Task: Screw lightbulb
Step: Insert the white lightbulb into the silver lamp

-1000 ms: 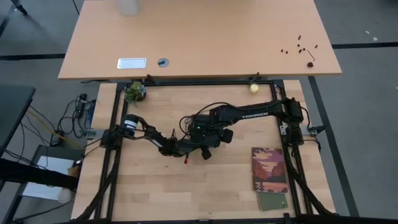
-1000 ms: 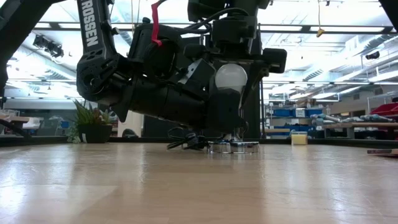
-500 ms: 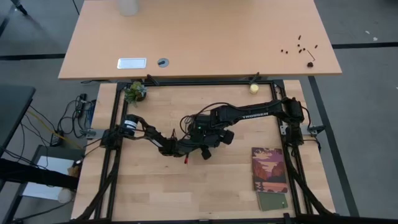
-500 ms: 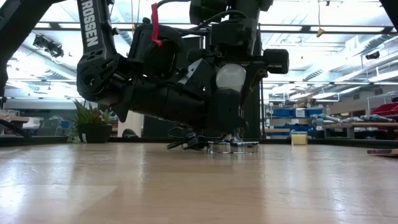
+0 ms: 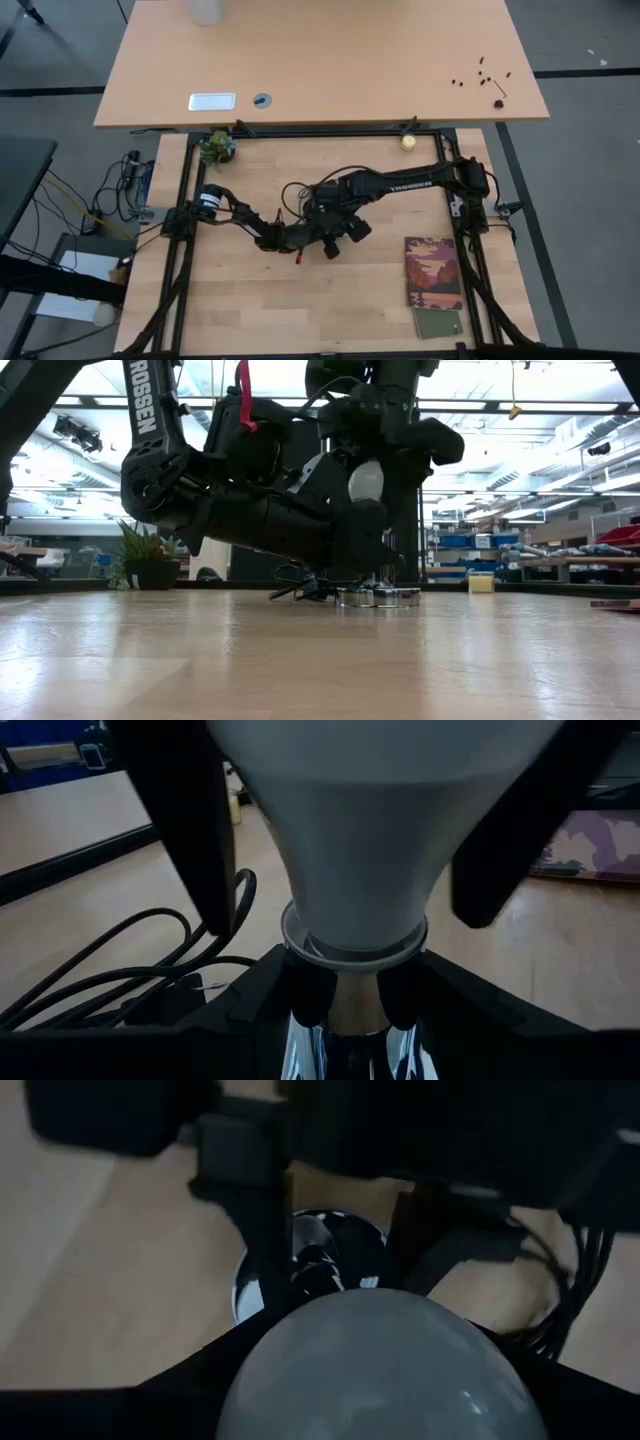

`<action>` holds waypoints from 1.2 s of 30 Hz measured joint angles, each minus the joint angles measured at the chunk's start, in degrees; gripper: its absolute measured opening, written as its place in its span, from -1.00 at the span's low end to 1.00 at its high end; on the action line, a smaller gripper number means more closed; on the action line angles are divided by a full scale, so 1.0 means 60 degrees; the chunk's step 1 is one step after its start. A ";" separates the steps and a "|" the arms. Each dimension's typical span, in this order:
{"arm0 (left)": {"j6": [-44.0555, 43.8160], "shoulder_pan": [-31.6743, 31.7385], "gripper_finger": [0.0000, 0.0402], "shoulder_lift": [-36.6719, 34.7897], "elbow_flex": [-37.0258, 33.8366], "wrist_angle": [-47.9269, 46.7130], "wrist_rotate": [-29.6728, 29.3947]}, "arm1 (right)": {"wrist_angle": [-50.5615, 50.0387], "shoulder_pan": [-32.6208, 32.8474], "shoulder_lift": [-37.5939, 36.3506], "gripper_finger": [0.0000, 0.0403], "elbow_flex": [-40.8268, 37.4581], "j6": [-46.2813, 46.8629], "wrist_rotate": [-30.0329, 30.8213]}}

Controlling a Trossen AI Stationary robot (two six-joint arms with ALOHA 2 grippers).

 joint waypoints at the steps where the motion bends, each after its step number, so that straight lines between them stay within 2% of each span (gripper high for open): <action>1: -0.0030 0.0000 -0.08 0.0000 0.0000 -0.0003 -0.0003 | -0.0001 0.0037 0.0000 0.32 0.0000 0.0485 -0.0004; 11: -0.0150 0.0000 -0.08 0.0004 -0.0011 0.0125 -0.0038 | -0.0015 0.0252 0.0015 0.28 -0.0007 0.5119 0.0315; 15: -0.0150 0.0007 -0.08 0.0002 -0.0011 0.0104 -0.0011 | -0.0114 0.0226 0.0015 0.33 -0.0007 0.6516 0.0321; 25: -0.0154 0.0011 -0.08 0.0000 -0.0011 0.0119 -0.0011 | -0.0219 0.0127 0.0015 0.28 -0.0004 0.9228 0.0310; 32: -0.0156 0.0019 -0.08 0.0004 0.0000 0.0112 -0.0012 | -0.0405 -0.0019 0.0015 0.35 0.0000 1.1084 0.0165; 36: -0.0168 0.0025 -0.08 0.0004 0.0000 0.0123 -0.0044 | -0.0529 -0.0011 0.0018 0.32 -0.0004 1.1708 0.0192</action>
